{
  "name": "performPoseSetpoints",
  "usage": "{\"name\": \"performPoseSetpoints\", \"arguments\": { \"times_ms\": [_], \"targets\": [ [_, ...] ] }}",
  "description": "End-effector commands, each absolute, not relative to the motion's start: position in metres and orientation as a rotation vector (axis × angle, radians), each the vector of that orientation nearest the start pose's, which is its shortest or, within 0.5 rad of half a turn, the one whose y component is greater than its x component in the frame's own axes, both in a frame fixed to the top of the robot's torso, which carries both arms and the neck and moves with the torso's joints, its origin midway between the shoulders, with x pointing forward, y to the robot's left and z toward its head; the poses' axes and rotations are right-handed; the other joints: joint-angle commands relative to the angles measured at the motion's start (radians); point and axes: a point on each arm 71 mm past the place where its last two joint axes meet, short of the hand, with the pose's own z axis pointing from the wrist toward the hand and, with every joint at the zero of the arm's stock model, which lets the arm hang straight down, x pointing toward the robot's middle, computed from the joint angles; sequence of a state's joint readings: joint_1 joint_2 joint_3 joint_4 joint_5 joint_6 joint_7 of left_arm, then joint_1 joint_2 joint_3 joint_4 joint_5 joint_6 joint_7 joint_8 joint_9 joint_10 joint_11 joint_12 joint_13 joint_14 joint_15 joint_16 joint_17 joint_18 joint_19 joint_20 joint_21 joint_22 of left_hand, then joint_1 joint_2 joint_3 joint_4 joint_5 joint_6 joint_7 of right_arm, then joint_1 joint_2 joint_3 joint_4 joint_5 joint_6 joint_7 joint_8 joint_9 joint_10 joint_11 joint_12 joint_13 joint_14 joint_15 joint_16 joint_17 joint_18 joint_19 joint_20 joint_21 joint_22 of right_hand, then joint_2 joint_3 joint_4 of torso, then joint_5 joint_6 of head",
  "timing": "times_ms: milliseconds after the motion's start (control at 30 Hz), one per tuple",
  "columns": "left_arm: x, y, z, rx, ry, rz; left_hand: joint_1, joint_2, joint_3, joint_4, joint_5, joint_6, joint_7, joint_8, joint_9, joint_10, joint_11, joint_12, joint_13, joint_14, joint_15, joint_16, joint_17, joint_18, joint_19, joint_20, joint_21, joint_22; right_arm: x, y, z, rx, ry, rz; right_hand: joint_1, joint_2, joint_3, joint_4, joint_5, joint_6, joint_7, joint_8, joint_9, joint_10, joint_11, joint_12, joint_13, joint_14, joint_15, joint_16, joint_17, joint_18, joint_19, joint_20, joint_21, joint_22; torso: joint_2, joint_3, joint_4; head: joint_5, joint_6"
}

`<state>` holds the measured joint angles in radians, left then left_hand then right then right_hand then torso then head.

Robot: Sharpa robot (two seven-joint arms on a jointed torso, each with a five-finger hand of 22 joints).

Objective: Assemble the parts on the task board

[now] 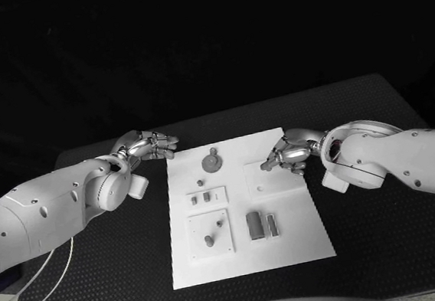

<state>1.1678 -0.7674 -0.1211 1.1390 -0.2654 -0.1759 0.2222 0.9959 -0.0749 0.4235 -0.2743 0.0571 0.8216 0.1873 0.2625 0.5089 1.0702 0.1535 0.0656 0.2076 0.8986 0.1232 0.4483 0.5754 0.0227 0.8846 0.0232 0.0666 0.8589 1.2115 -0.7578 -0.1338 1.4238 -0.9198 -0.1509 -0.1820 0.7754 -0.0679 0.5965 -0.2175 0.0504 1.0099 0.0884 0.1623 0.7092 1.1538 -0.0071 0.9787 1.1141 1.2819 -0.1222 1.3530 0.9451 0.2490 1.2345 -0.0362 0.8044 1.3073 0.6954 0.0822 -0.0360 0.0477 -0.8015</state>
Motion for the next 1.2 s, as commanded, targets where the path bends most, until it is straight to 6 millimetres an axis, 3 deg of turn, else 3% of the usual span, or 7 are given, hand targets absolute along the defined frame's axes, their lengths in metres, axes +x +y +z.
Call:
{"name": "performPoseSetpoints", "arguments": {
  "times_ms": [33, 433, 600, 733, 800, 900, 1200],
  "targets": [
    [0.527, 0.284, -0.249, -1.01, 1.658, -1.163, -0.008, 0.001, -0.001, 0.006, -0.003, -0.002, -0.004, 0.005, -0.001, 0.005, 0.001, 0.007, -0.001, 0.002, 0.001, -0.008, 0.002, 0.006, -0.005, 0.002, 0.003, -0.002, 0.506, -0.199, -0.231, 0.565, 1.908, 1.056, 0.029, 0.012, 0.003, -0.027, 0.002, -0.033, 0.022, -0.007, 0.001, -0.027, 0.005, -0.011, -0.001, -0.02, 0.012, -0.016, -0.004, 0.013, -0.023, 0.001, -0.014, 0.015, -0.006, -0.0043, -0.0009, -0.005, 0.032],
    [0.532, 0.277, -0.246, -1.074, 1.589, -1.196, -0.002, 0.006, 0.008, -0.001, -0.003, -0.03, -0.009, -0.005, -0.012, -0.069, 0.003, -0.002, -0.031, -0.107, 0.026, -0.096, -0.019, -0.007, -0.076, 0.026, -0.004, -0.028, 0.562, -0.231, -0.239, 0.849, 1.641, 1.109, 0.064, 0.047, 0.02, -0.04, 0.002, -0.092, 0.072, -0.014, 0.011, -0.197, 0.055, -0.254, -0.205, -0.209, 0.063, -0.306, -0.141, -0.012, -0.241, 0.094, -0.227, -0.078, -0.049, -0.0195, -0.0057, -0.002, 0.163],
    [0.536, 0.276, -0.249, -1.073, 1.622, -1.223, -0.008, 0.009, 0.011, -0.001, -0.002, -0.058, -0.017, -0.013, -0.019, -0.131, 0.004, -0.001, -0.067, -0.18, 0.054, -0.154, -0.047, -0.021, -0.163, 0.052, -0.004, -0.069, 0.566, -0.232, -0.254, 0.87, 1.672, 1.185, 0.074, 0.045, 0.045, -0.062, 0.005, -0.18, 0.083, -0.053, -0.017, -0.293, 0.143, -0.57, -0.49, -0.484, 0.24, -0.697, -0.32, -0.101, -0.575, 0.184, -0.477, -0.188, -0.071, -0.0314, -0.0124, -0.002, 0.208],
    [0.544, 0.282, -0.249, -1.053, 1.616, -1.215, -0.018, 0.01, 0.003, -0.002, -0.004, -0.097, -0.027, -0.029, -0.026, -0.191, 0.003, -0.003, -0.096, -0.218, 0.072, -0.182, -0.066, -0.02, -0.206, 0.07, -0.002, -0.097, 0.566, -0.228, -0.262, 0.88, 1.658, 1.24, 0.092, 0.036, 0.028, -0.07, 0.0, -0.207, 0.08, -0.062, -0.029, -0.306, 0.152, -0.661, -0.583, -0.572, 0.298, -0.81, -0.377, -0.133, -0.689, 0.203, -0.543, -0.206, -0.084, -0.0351, -0.0168, -0.004, 0.221],
    [0.547, 0.283, -0.249, -1.05, 1.609, -1.215, -0.023, 0.009, -0.003, -0.002, -0.003, -0.111, -0.037, -0.032, -0.025, -0.206, -0.006, -0.001, -0.107, -0.231, 0.071, -0.19, -0.073, -0.023, -0.227, 0.075, -0.004, -0.111, 0.565, -0.227, -0.266, 0.893, 1.651, 1.257, 0.043, -0.028, -0.016, -0.06, -0.01, -0.242, 0.08, -0.081, -0.037, -0.39, 0.159, -0.714, -0.609, -0.681, 0.304, -0.874, -0.404, -0.161, -0.746, 0.225, -0.572, -0.214, -0.093, -0.0371, -0.0197, 0.004, 0.224],
    [0.549, 0.282, -0.249, -1.05, 1.596, -1.214, -0.032, 0.008, -0.011, 0.001, -0.004, -0.136, -0.048, -0.04, -0.028, -0.23, -0.014, -0.003, -0.119, -0.247, 0.069, -0.199, -0.08, -0.023, -0.249, 0.083, -0.003, -0.124, 0.564, -0.228, -0.269, 0.91, 1.648, 1.267, 0.02, 0.02, -0.069, -0.055, 0.0, -0.287, 0.076, -0.088, -0.046, -0.415, 0.163, -0.784, -0.685, -0.743, 0.309, -0.941, -0.448, -0.188, -0.839, 0.231, -0.615, -0.21, -0.103, -0.0397, -0.023, 0.011, 0.227],
    [0.549, 0.268, -0.249, -1.04, 1.601, -1.248, -0.051, 0.014, -0.027, 0.002, -0.005, -0.168, -0.06, -0.047, -0.028, -0.269, -0.025, -0.001, -0.136, -0.271, 0.061, -0.211, -0.088, -0.023, -0.268, 0.09, -0.001, -0.141, 0.562, -0.231, -0.271, 0.911, 1.648, 1.271, 0.015, 0.029, -0.116, -0.035, 0.0, -0.308, 0.084, -0.068, -0.064, -0.363, 0.17, -0.853, -0.812, -0.722, 0.31, -0.985, -0.498, -0.183, -0.842, 0.232, -0.629, -0.187, -0.113, -0.034, -0.027, 0.018, 0.21]
  ]
}}
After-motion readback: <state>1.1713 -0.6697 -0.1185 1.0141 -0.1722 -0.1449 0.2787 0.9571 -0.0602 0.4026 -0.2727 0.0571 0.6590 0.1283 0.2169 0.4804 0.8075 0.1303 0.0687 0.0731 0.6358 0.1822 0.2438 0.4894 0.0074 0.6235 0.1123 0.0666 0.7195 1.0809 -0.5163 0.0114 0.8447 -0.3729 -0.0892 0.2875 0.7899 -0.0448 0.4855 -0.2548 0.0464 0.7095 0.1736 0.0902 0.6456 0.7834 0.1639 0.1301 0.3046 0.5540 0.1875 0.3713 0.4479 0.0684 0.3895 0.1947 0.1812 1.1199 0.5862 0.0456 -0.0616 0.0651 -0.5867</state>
